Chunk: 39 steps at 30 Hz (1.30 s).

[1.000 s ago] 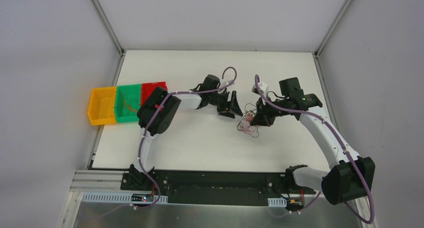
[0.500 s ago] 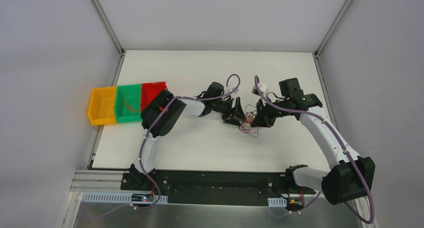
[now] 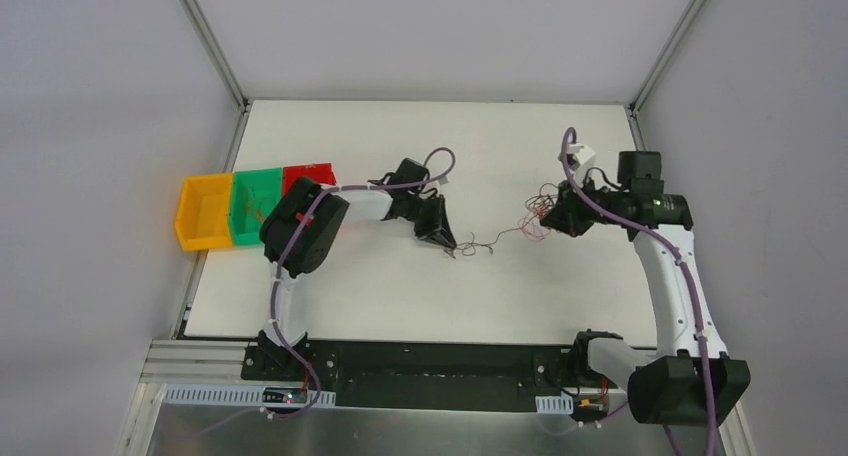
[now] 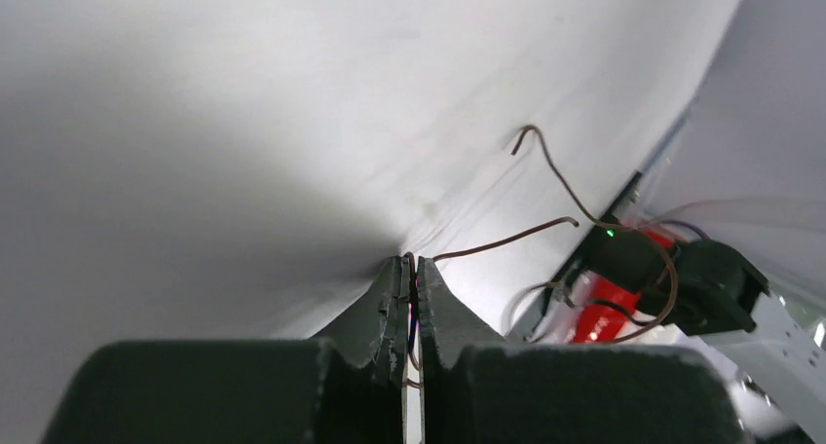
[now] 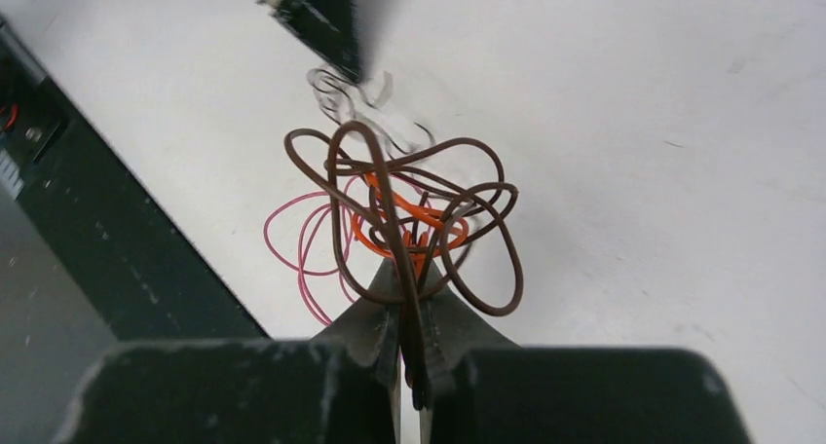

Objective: Untangle the cables

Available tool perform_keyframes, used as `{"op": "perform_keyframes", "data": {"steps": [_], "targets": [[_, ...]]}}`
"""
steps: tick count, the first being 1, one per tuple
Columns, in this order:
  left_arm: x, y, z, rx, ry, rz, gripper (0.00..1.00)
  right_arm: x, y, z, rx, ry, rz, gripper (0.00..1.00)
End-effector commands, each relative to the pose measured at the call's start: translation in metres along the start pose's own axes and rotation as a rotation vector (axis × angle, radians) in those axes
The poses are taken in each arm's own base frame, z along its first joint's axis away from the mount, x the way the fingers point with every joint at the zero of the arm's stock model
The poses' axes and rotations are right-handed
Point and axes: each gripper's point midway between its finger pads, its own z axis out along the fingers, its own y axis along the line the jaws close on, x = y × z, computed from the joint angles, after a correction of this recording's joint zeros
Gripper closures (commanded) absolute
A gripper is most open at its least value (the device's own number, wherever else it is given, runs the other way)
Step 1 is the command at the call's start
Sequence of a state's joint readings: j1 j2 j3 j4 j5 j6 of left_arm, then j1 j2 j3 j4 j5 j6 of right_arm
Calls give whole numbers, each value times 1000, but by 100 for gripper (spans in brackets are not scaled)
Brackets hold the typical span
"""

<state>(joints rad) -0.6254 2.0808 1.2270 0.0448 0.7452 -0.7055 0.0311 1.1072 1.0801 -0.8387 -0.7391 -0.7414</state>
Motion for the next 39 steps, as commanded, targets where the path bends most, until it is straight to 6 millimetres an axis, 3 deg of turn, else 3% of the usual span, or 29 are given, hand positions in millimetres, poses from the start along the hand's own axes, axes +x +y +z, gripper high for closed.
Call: {"op": "perform_keyframes", "data": {"steps": [1, 5, 8, 12, 15, 17, 20, 23, 25, 31, 35, 39], "targets": [[-6, 55, -59, -254, -84, 2, 100, -22, -28, -41, 147, -104, 38, 100], [-6, 86, -102, -388, -131, 1, 100, -26, -55, -62, 230, -148, 99, 100], [-11, 85, -126, -401, -156, 25, 100, -25, -67, -65, 260, -154, 121, 100], [-31, 36, -159, -295, -237, 143, 100, -18, -70, -54, 238, -164, 168, 100], [-45, -11, -201, -217, -318, 228, 100, -16, -72, -47, 220, -167, 198, 100], [-48, -28, -234, -200, -362, 242, 100, -16, -73, -43, 213, -173, 216, 100], [-54, -33, -279, -258, -421, 267, 100, -16, -71, -36, 198, -173, 229, 100], [-63, -20, -331, -387, -506, 280, 100, -13, -66, -26, 177, -148, 234, 100], [-66, -1, -370, -504, -560, 238, 100, -12, -61, -20, 161, -137, 240, 100], [-51, 48, -478, -804, -641, 123, 100, -11, -46, -3, 125, -116, 219, 100], [-29, 87, -535, -1013, -663, 27, 100, -12, -40, 6, 102, -107, 221, 100], [-7, 130, -574, -1180, -617, -79, 100, -14, -35, 14, 79, -97, 234, 100]]}}
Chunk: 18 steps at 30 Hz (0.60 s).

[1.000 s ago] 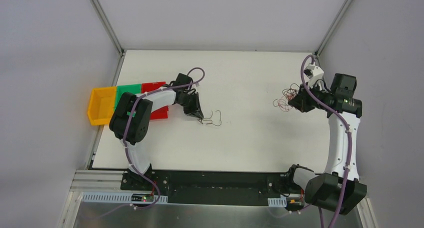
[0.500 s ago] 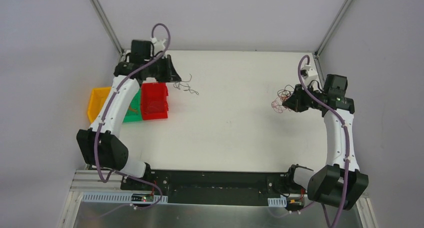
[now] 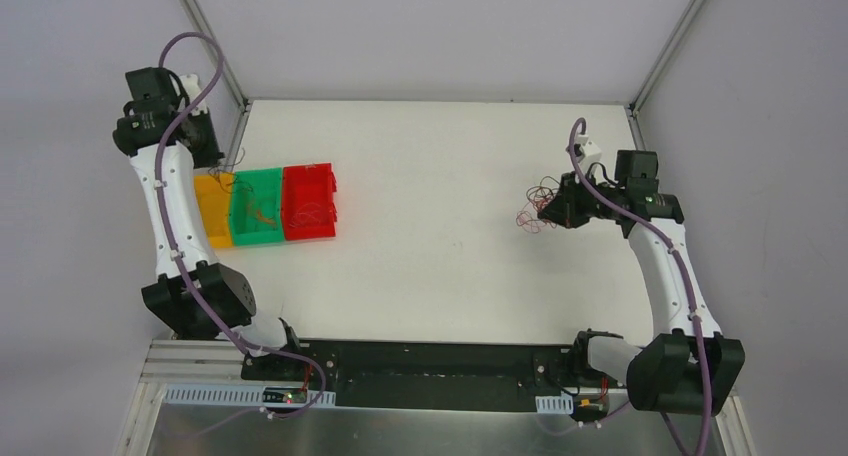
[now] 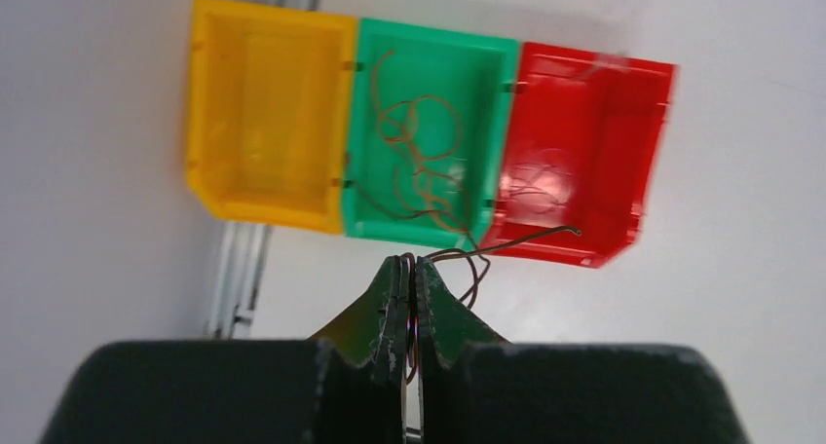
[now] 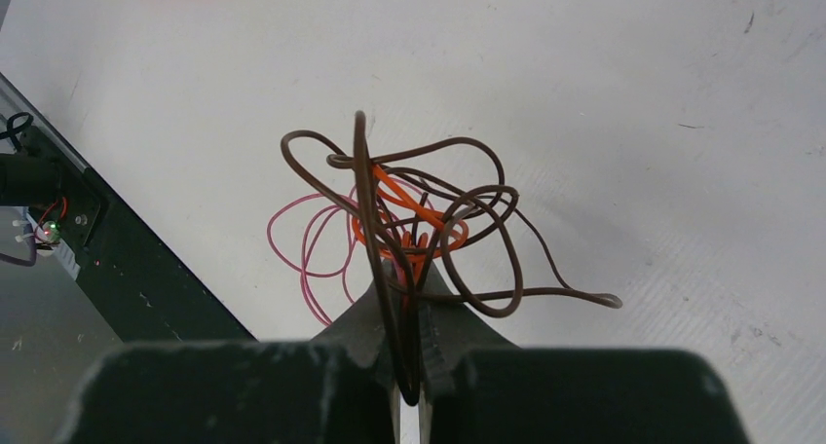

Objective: Untangle the cables

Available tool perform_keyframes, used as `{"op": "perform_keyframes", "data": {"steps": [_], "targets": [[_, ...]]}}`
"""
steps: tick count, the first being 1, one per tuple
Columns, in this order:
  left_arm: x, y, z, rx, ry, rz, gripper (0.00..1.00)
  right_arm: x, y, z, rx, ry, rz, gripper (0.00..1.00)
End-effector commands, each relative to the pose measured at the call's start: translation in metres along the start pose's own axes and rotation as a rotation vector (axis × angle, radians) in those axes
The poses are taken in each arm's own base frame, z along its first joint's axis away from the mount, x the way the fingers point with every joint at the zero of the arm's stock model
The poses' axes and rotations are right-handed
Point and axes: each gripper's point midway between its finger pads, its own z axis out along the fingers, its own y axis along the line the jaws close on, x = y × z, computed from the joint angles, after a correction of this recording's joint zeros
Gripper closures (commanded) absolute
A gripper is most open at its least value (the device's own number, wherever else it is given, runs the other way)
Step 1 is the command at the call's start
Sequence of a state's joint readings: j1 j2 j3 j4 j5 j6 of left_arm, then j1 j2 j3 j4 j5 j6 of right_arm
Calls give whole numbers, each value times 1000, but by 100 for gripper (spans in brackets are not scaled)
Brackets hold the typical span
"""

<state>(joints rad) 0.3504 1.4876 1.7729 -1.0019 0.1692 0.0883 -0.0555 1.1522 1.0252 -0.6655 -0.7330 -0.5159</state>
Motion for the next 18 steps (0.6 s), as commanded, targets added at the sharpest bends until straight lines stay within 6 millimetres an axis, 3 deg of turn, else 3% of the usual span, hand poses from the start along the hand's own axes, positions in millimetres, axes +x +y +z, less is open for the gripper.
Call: {"op": "perform_keyframes", "data": {"steps": [1, 5, 9, 17, 18], "targets": [[20, 78, 0, -254, 120, 52, 100, -8, 7, 8, -18, -15, 11, 100], [27, 124, 12, -327, 151, 45, 100, -9, 12, 13, -30, 5, 20, 100], [24, 148, 36, -366, 157, 131, 100, -9, 17, 16, -35, 15, 27, 100], [29, 170, 82, -366, 209, 179, 100, -4, 22, 19, -30, 32, 34, 100], [30, 170, 87, -354, 214, 179, 94, -4, 22, 21, -32, 38, 37, 100]]}}
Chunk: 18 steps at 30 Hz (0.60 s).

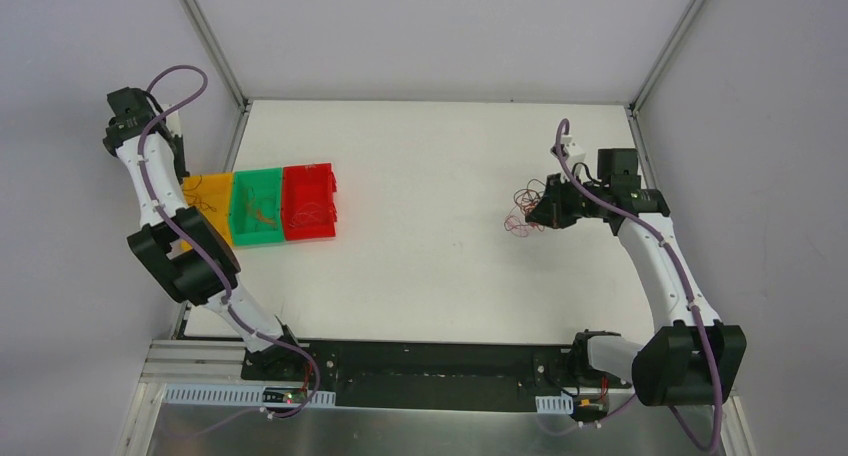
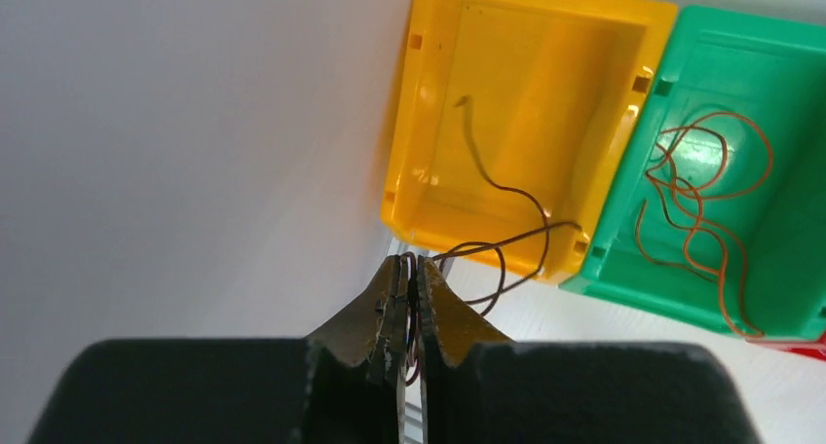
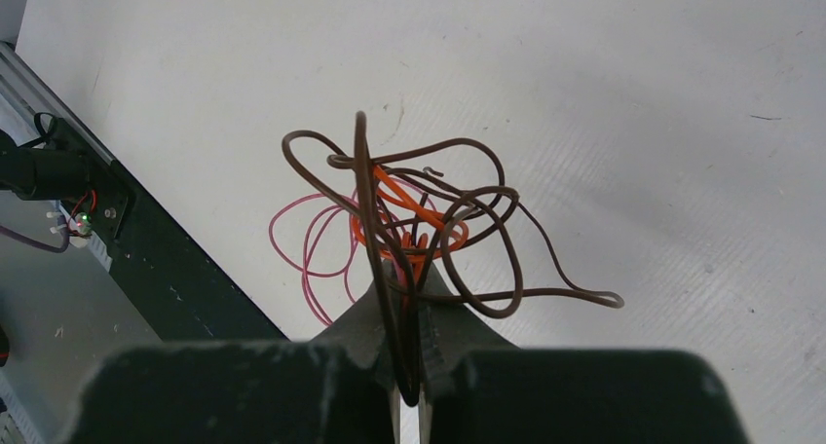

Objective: Untangle the cables

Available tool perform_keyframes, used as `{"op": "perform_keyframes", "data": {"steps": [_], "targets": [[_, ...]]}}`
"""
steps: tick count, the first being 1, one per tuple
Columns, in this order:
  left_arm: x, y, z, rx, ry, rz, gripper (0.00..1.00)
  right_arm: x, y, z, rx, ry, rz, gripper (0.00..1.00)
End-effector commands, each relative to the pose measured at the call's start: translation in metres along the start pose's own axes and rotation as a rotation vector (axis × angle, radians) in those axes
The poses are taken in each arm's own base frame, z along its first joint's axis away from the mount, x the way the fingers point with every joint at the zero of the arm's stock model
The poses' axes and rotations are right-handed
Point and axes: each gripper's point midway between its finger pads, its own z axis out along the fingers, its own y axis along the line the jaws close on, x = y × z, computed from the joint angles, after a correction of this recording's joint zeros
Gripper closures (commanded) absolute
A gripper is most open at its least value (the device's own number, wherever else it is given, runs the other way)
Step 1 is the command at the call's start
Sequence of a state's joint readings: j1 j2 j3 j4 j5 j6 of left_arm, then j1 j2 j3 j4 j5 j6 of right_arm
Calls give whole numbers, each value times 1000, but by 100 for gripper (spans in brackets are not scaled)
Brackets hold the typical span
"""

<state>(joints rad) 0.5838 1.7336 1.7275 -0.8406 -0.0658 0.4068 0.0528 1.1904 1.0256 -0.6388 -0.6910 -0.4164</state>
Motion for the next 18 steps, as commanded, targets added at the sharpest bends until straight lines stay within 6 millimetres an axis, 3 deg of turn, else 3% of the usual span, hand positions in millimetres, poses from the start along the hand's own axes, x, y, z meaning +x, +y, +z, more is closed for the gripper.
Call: {"op": "perform_keyframes", "data": {"steps": [1, 5, 8, 10, 13, 18], "targets": [[-7, 5, 19, -5, -7, 49, 86, -9, 5, 1, 1, -19, -7, 100], [-18, -11, 5, 80, -68, 32, 38, -8, 12, 11, -36, 7, -14, 100], [-32, -44, -32, 237, -177, 13, 22, -10, 26, 21, -98, 23, -27, 100], [-39, -81, -73, 421, -277, -3, 16, -19, 41, 26, -161, 14, -34, 100], [-38, -160, -139, 767, -393, 47, 5, -43, 75, 26, -298, -33, 20, 100], [-13, -282, -234, 1228, -454, 165, 6, -82, 130, 14, -473, -79, 123, 100]]}}
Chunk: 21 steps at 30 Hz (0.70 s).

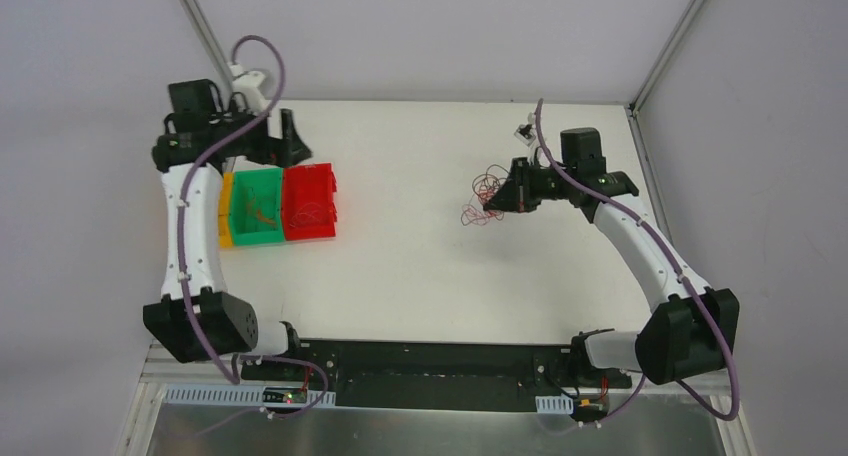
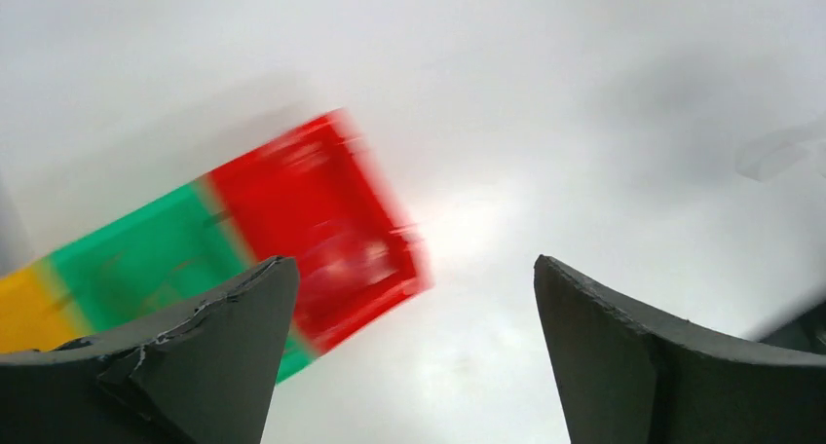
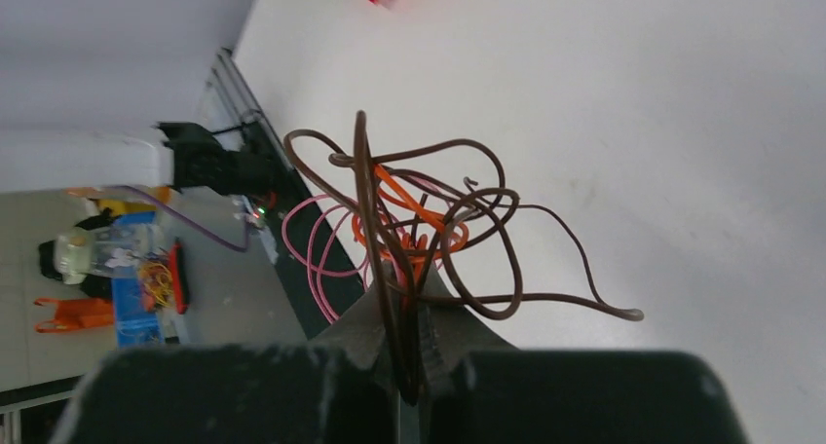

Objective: Untangle the cables

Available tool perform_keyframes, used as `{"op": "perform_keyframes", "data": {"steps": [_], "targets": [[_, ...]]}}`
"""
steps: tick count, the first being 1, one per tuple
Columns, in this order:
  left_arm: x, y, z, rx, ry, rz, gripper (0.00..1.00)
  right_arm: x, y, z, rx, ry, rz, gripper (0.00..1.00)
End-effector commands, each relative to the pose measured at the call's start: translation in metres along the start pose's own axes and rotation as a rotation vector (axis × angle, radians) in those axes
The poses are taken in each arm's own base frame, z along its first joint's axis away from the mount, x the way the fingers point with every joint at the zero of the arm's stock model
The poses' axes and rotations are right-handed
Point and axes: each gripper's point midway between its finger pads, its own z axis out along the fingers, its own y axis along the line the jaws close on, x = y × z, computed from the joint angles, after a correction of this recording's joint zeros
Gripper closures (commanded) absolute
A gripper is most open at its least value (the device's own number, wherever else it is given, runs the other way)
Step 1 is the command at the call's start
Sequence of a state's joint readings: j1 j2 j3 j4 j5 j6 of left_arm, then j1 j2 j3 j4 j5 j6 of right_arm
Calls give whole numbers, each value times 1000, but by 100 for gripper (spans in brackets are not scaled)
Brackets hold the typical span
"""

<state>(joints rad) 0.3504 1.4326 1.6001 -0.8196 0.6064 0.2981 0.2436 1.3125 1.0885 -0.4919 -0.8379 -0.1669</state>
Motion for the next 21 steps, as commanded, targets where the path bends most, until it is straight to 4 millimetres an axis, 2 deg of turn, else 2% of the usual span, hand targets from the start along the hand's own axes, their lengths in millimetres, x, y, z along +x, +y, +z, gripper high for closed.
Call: {"op": "perform_keyframes", "data": {"steps": [1, 4, 6, 8, 10, 14, 18, 21], "targets": [[-10, -163, -4, 569, -92, -33, 7, -58, 77, -9, -238, -122, 37, 100], [-2, -233, -2, 763, -85, -62, 8, -70, 102, -14, -312, -145, 60, 100], [-2, -267, -4, 845, -116, -15, 8, -69, 117, -16, -356, -130, 63, 100], [-8, -292, -7, 912, -155, 18, 9, -61, 129, -18, -387, -97, 37, 100], [-15, -309, -12, 980, -153, 6, 13, -42, 136, -19, -400, -38, -15, 100], [-18, -339, -24, 1081, -132, 24, 19, -7, 127, -12, -328, 38, -126, 100], [-4, -367, -34, 1142, -87, 42, 29, 3, 119, -6, -304, 58, -135, 100], [6, -377, -27, 1136, -52, 37, 36, 6, 120, -2, -309, 73, -143, 100]]}}
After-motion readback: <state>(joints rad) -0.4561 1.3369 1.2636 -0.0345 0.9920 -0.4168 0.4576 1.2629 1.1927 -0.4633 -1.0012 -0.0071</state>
